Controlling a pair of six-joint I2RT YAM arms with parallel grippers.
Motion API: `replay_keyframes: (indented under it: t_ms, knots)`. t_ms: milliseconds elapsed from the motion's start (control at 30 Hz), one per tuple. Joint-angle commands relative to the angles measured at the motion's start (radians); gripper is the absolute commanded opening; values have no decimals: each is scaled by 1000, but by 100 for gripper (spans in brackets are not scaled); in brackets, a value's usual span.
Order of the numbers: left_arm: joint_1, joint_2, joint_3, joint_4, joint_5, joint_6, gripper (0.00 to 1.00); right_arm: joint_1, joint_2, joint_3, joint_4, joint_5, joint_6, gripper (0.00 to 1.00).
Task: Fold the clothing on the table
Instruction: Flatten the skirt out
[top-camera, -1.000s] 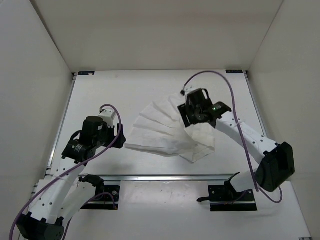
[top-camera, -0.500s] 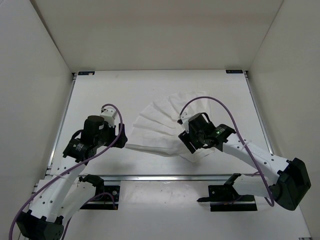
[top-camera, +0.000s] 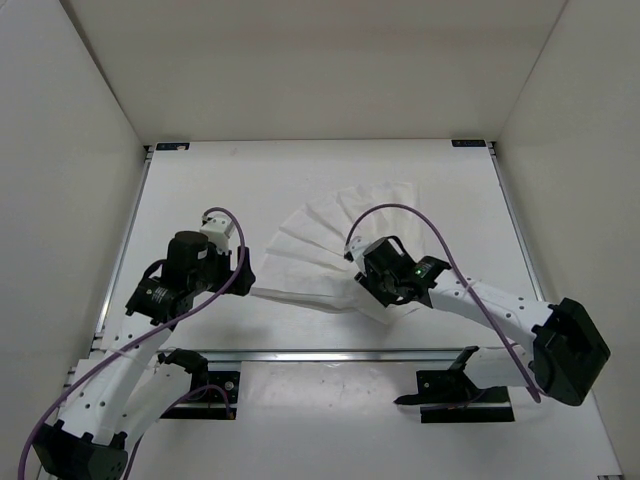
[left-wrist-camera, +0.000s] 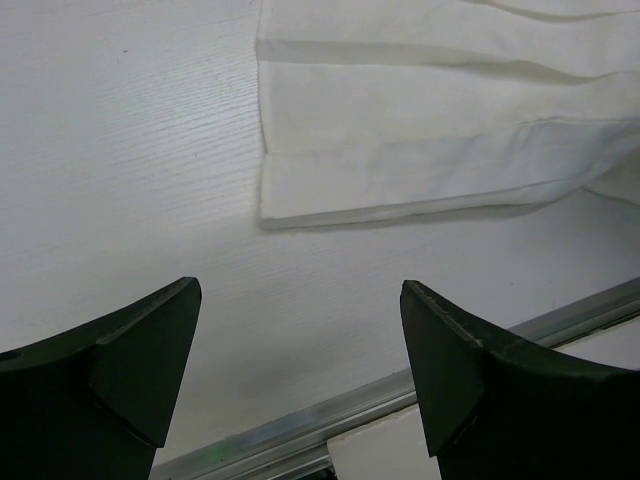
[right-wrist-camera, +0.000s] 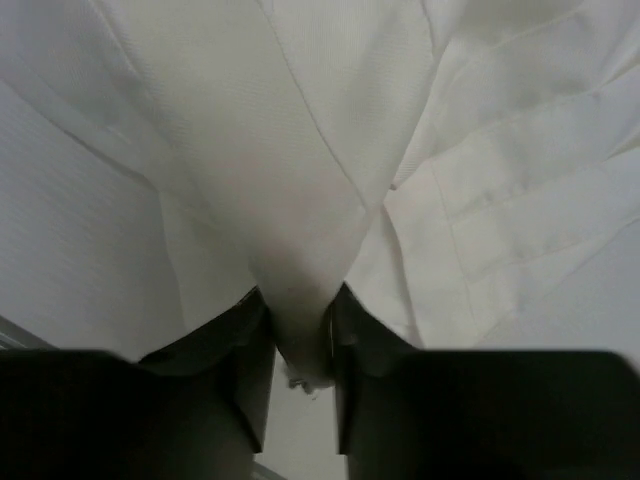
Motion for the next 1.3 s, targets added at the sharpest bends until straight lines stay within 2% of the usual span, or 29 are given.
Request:
replay_keyframes:
  t_ms: [0, 33, 133, 233, 333, 400, 433, 467, 533, 667, 733, 767, 867, 1067, 1200, 1267]
  knots:
    - [4, -21, -10, 20, 9, -4, 91, 45, 12, 33, 83, 70, -18, 16]
    - [3, -21, -13, 20, 4, -5, 91, 58, 30, 53, 71, 64, -13, 0]
    - [27, -29, -14, 21, -14, -14, 86, 36, 75, 164, 19, -70, 31, 0]
    - [107, -85, -13, 26, -29, -24, 79, -20, 140, 370, 60, -369, 143, 0]
    - [139, -139, -22, 30, -68, -37, 79, 5, 240, 809, 51, -433, 192, 0]
    - [117, -135, -22, 27, -74, -50, 79, -5, 259, 962, 95, -425, 262, 0]
    - [112, -141, -11, 26, -77, -54, 80, -60, 241, 969, 168, -445, 351, 0]
    - [106, -129, -10, 20, -77, -57, 80, -100, 218, 946, 212, -478, 402, 0]
    - [113, -130, -10, 18, -77, -55, 80, -242, 115, 741, 400, -534, 603, 0]
    - [126, -125, -8, 21, -59, -49, 82, -419, -43, 462, 445, -601, 767, 0]
    - [118, -112, -2, 24, -51, -55, 83, -484, -114, 260, 448, -646, 803, 0]
    - [119, -107, -2, 20, -34, -58, 83, -487, -164, 155, 442, -634, 806, 0]
    - [112, -96, 4, 41, 20, -92, 82, -470, -252, -21, 364, -569, 801, 0]
    - [64, -52, -11, 95, 139, -181, 78, -501, -388, -256, 232, -574, 803, 0]
    - [-30, -55, -137, 262, 282, -375, 72, -511, -425, -317, 177, -579, 765, 0]
    - [-89, -72, -267, 434, 320, -510, 68, -493, -413, -321, 145, -534, 743, 0]
